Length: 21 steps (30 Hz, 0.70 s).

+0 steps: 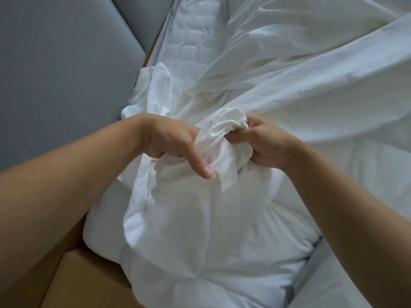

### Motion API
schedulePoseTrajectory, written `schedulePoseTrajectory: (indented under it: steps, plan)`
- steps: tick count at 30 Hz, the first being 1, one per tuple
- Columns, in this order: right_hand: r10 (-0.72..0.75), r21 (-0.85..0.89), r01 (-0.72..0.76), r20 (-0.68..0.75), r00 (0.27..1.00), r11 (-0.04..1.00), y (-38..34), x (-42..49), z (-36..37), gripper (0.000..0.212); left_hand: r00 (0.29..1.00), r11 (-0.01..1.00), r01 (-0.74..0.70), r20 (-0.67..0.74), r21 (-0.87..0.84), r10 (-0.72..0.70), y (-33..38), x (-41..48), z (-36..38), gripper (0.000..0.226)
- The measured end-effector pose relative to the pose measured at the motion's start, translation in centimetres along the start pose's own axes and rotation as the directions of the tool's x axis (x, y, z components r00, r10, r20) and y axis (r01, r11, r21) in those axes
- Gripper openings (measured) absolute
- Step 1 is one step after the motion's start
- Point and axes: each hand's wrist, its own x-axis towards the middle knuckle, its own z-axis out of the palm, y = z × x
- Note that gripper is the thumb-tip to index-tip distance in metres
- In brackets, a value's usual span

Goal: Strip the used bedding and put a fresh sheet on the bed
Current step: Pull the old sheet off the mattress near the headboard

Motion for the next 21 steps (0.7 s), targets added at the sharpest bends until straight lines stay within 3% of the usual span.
schedulePoseTrajectory:
  steps: [2,4,7,10,13,14,16,18,19,21]
  plan:
    - [-0.041,-0.021,0.04,-0.102,0.994,0.999,0.6,0.1,0.8,0.016,0.998,0.998,-0.058,-0.018,-0.035,0.057,-0.2,0.3,0.8,0.022]
    - [-0.031,0.013,0.033,-0.147,0.989,0.999,0.9,0.1,0.8,0.019,0.99,0.968,-0.126,-0.084,-0.218,0.11,-0.5,0.0,0.2,0.031]
    - [0.091,0.188,-0.091,0.01,0.996,0.978,1.5,-0.6,0.3,0.037,0.951,0.893,-0.237,-0.278,-0.383,0.133,-1.0,-0.9,-1.9,0.029]
    - [0.116,0.04,-0.126,0.191,0.975,0.991,2.0,-1.1,0.0,0.043,0.865,0.873,-0.39,-0.442,-0.293,0.238,-1.3,-0.2,-2.2,0.029]
    - [0.114,-0.01,-0.113,0.154,0.982,0.994,2.1,-0.4,0.1,0.044,0.744,0.831,-0.536,-0.547,-0.147,0.384,-1.0,1.8,-1.7,0.026]
    - [0.083,0.023,-0.087,0.115,0.99,0.996,2.3,-0.1,0.2,0.041,0.777,0.83,-0.525,-0.505,-0.187,0.377,-0.7,2.3,-2.1,0.023]
    - [0.027,0.174,-0.024,-0.016,0.999,0.984,2.5,0.1,0.5,0.033,0.922,0.859,-0.379,-0.218,-0.345,0.32,-0.4,2.0,-2.9,0.02]
    - [0.009,0.238,0.033,-0.172,0.985,0.971,2.6,0.2,1.2,0.025,0.971,0.94,-0.226,0.015,-0.257,0.237,-0.8,1.2,-4.0,0.038]
    - [0.0,0.158,0.046,-0.279,0.96,0.986,2.5,0.3,1.7,0.017,0.98,0.973,-0.165,0.083,-0.163,0.181,-1.2,1.0,-4.4,0.051]
    - [-0.059,-0.192,-0.048,-0.515,0.855,0.98,2.3,0.7,1.7,0.015,0.98,0.994,-0.112,0.167,-0.007,0.112,-1.5,0.7,-4.3,0.055]
